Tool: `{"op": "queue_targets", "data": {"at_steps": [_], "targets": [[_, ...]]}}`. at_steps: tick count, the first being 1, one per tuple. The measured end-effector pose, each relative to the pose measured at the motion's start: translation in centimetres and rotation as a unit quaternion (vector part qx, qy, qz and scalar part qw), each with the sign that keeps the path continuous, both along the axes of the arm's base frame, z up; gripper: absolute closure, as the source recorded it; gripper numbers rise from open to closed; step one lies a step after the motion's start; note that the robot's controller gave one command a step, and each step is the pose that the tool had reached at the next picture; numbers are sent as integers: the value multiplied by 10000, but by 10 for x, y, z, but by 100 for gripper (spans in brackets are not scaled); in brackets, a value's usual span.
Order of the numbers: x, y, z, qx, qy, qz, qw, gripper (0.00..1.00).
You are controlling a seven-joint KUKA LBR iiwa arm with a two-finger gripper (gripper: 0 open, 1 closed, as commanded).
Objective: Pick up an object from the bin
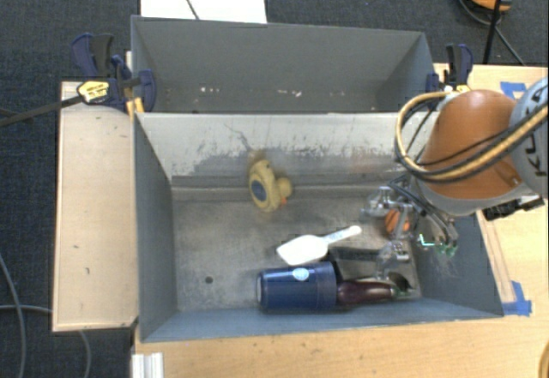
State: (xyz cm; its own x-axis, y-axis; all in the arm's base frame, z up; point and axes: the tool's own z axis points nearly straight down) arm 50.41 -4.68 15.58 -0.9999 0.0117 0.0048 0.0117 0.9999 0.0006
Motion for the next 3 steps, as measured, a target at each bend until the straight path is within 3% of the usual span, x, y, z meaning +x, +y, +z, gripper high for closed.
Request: {"op": "queue_targets", "data": {"at_steps": [1, 2, 3], "targets": [[2, 0, 3, -4, -36, 9, 10000, 0], [-2, 7, -73, -5, -11, 868, 9962, 100], [-2, 7, -73, -5, -11, 874, 9962, 100]]}}
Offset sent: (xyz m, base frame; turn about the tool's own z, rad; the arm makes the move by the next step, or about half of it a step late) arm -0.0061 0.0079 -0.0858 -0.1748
